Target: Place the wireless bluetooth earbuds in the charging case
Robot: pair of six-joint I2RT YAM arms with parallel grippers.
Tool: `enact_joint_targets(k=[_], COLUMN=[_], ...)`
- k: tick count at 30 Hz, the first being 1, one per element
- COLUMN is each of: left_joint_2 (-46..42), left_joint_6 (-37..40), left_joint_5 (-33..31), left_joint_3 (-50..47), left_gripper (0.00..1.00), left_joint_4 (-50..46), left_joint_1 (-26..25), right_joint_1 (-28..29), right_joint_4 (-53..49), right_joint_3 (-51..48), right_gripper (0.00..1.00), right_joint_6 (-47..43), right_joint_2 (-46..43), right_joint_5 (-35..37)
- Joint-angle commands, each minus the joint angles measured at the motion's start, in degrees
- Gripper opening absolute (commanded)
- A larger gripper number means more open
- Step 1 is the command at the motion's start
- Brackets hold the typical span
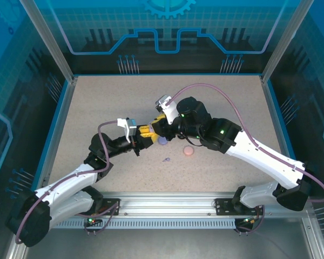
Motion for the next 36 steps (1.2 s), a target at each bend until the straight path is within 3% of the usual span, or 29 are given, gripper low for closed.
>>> enact_joint_targets(k=[1, 36], left_joint_2=[-0.34, -1.3], left_joint_6=[-0.28, 0.16], left_joint_5=[0.89, -0.43], left_joint_3=[0.64, 0.04], left_gripper=[0.06, 0.06], left_joint_4=[2.6, 2.52], left_joint_1=[-0.48, -0.54], right_joint_1=[0.76, 0.83], right_joint_4=[2.36, -0.27], right_joint_3=[1.38, -0.19], right_gripper=[0.23, 0.26], right_joint_6=[0.19, 0.73], right_joint_2=[0.34, 0.45], right_joint_5=[-0.15, -1.62])
